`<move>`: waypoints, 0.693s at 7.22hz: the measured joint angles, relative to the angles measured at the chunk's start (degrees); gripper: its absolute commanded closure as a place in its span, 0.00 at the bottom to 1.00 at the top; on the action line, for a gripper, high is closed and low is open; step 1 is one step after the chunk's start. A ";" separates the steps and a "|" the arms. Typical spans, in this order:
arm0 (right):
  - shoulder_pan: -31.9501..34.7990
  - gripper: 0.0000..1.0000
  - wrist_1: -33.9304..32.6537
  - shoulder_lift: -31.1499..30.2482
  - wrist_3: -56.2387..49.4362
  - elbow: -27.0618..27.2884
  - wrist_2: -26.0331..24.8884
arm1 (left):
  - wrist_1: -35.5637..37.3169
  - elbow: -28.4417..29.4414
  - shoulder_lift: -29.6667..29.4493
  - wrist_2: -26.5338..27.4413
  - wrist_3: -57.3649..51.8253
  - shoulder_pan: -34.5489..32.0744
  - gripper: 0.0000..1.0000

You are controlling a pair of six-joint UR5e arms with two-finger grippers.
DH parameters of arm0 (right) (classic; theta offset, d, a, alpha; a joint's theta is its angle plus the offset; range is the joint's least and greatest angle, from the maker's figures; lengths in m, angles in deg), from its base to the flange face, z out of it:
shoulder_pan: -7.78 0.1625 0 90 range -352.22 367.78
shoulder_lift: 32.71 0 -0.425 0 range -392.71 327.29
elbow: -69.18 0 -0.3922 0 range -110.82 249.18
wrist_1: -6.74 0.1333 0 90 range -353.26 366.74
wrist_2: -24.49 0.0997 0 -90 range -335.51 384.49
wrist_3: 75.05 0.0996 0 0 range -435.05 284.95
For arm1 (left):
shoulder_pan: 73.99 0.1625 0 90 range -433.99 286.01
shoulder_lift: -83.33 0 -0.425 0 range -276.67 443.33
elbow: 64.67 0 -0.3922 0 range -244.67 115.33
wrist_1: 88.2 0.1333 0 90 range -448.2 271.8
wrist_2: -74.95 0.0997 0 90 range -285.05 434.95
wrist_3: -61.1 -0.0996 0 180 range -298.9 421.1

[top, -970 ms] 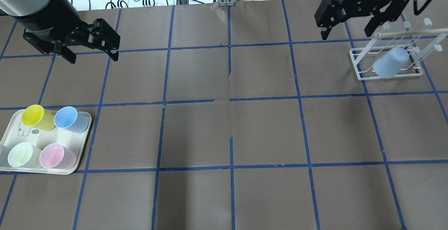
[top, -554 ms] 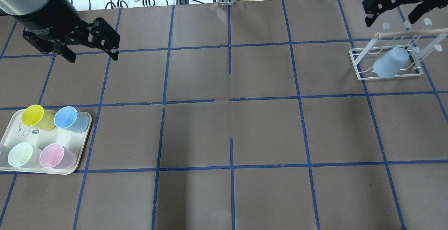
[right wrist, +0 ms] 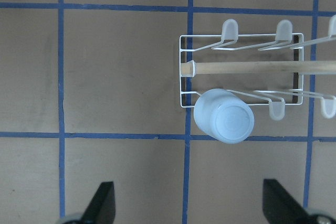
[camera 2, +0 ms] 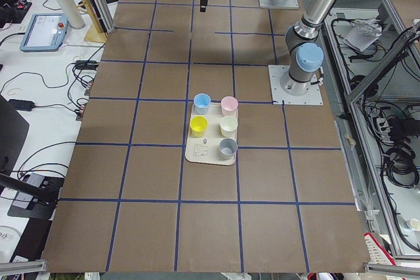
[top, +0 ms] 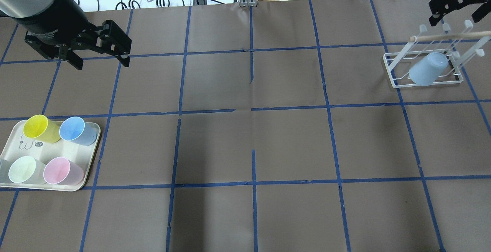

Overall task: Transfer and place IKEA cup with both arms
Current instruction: 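Lower the right gripper around the pale blue cup on the rack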

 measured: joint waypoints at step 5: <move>-3.91 0.00 -6.91 8.33 -8.85 4.36 0.82 | 0.02 -0.26 0.15 -0.04 0.04 0.00 0.00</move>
